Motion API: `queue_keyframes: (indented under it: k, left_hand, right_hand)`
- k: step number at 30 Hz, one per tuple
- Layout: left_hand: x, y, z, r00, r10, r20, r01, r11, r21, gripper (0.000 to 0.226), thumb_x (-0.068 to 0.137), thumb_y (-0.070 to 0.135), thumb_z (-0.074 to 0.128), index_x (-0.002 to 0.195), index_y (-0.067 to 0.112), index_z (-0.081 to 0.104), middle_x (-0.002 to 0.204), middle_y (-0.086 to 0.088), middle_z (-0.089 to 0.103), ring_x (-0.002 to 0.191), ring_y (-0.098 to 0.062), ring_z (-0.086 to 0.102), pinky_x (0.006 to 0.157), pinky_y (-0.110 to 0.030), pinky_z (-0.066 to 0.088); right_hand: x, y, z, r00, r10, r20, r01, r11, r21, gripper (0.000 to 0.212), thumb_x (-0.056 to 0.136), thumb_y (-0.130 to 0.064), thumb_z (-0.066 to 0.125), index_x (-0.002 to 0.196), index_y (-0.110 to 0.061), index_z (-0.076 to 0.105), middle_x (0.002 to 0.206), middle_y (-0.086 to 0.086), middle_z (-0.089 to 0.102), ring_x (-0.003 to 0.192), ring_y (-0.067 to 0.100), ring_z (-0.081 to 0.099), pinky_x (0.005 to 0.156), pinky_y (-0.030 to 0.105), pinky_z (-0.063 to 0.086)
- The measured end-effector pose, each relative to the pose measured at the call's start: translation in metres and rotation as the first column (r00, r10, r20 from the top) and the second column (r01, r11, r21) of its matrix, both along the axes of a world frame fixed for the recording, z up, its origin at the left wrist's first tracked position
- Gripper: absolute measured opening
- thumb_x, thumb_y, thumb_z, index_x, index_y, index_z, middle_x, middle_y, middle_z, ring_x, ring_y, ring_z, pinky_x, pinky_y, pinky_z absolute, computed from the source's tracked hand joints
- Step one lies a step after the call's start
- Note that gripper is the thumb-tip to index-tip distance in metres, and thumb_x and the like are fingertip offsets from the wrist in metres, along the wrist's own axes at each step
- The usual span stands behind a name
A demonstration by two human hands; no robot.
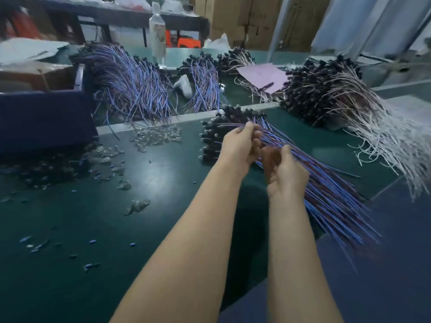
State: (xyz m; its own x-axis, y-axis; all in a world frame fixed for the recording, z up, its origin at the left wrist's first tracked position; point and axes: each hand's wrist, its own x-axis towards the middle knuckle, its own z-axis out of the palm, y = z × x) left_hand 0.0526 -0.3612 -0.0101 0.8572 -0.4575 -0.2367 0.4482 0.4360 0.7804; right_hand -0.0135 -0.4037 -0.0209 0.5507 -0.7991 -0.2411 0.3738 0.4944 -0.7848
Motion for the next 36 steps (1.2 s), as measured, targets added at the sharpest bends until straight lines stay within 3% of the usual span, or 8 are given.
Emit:
queue_keyframes:
  k: [5,9,13,19,22,27,33,36]
  left_hand:
    - [0.016,-0.021,-0.028,0.951,-0.05,0.304,-0.147,0.795,0.588,0.034,0.096,0.021,0.051,0.076,-0.002,0.066,0.086,-0.02,0.071,0.072,-0.025,0.069,0.077,-0.035,0.057]
    - [0.024,-0.01,-0.039,0.913,-0.103,0.394,-0.239,0.649,0.723,0.035,0.092,0.032,0.057,0.08,0.002,0.07,0.087,-0.015,0.072,0.088,-0.029,0.068,0.084,-0.035,0.054]
    - [0.019,0.004,-0.033,0.881,-0.133,0.454,-0.251,0.682,0.687,0.04,0.09,0.035,0.058,0.056,0.013,0.059,0.073,-0.011,0.07,0.077,-0.028,0.066,0.077,-0.036,0.055]
    - [0.018,0.07,-0.013,0.865,0.238,0.442,-0.419,0.827,0.375,0.031,0.092,0.018,0.053,0.062,0.016,0.056,0.058,-0.002,0.054,0.06,-0.021,0.052,0.061,-0.033,0.046]
    - [0.018,0.129,0.002,0.769,0.469,0.435,-0.601,0.762,0.24,0.017,0.092,0.014,0.052,0.076,0.017,0.057,0.069,0.002,0.055,0.063,-0.013,0.049,0.063,-0.028,0.041]
    - [0.017,0.245,0.013,0.472,0.819,0.326,-0.879,0.466,0.101,0.015,0.092,0.007,0.048,0.083,0.015,0.056,0.076,-0.001,0.055,0.066,-0.014,0.049,0.066,-0.031,0.04]
    - [0.008,0.357,0.016,0.194,0.97,0.147,-0.981,0.191,0.04,0.016,0.093,0.003,0.041,0.085,0.014,0.05,0.086,-0.004,0.055,0.068,-0.014,0.048,0.063,-0.026,0.038]
    - [0.004,0.39,0.022,0.103,0.99,0.1,-0.995,0.102,0.017,0.014,0.091,0.001,0.039,0.093,0.008,0.051,0.092,-0.008,0.056,0.078,-0.019,0.049,0.071,-0.029,0.037]
  right_hand:
    - [0.002,-0.015,-0.016,0.98,0.064,-0.187,-0.067,0.998,-0.011,0.036,0.101,-0.026,0.043,0.075,-0.005,0.058,0.056,0.003,0.065,0.044,0.008,0.062,0.043,0.016,0.048]
    - [0.006,-0.013,-0.02,0.983,0.148,-0.109,-0.142,0.988,0.066,0.02,0.1,-0.016,0.044,0.1,-0.002,0.058,0.085,0.008,0.066,0.072,0.015,0.065,0.06,0.021,0.054]
    - [0.009,0.002,-0.013,0.982,0.17,-0.083,-0.168,0.985,0.028,0.013,0.098,-0.01,0.043,0.097,-0.005,0.056,0.093,0.01,0.065,0.081,0.019,0.065,0.07,0.026,0.055]
    - [0.03,0.063,0.012,0.943,0.298,-0.148,-0.33,0.895,-0.3,0.02,0.095,-0.003,0.042,0.087,-0.013,0.057,0.078,0.006,0.065,0.067,0.016,0.059,0.057,0.022,0.048]
    - [0.046,0.115,0.018,0.881,0.409,-0.239,-0.474,0.741,-0.476,0.02,0.094,-0.005,0.046,0.084,-0.015,0.06,0.083,0.006,0.066,0.074,0.019,0.062,0.059,0.022,0.049]
    - [0.067,0.221,0.007,0.712,0.539,-0.45,-0.679,0.363,-0.639,0.016,0.09,-0.005,0.05,0.091,-0.013,0.064,0.089,0.012,0.068,0.089,0.031,0.066,0.083,0.041,0.053]
    - [0.069,0.336,-0.015,0.524,0.596,-0.608,-0.738,-0.039,-0.674,0.026,0.09,-0.014,0.052,0.112,-0.019,0.067,0.1,0.004,0.07,0.089,0.016,0.062,0.077,0.025,0.045]
    - [0.074,0.382,-0.02,0.485,0.494,-0.722,-0.68,-0.307,-0.666,0.03,0.094,-0.021,0.047,0.121,-0.022,0.061,0.115,0.011,0.061,0.105,0.026,0.052,0.087,0.034,0.041]
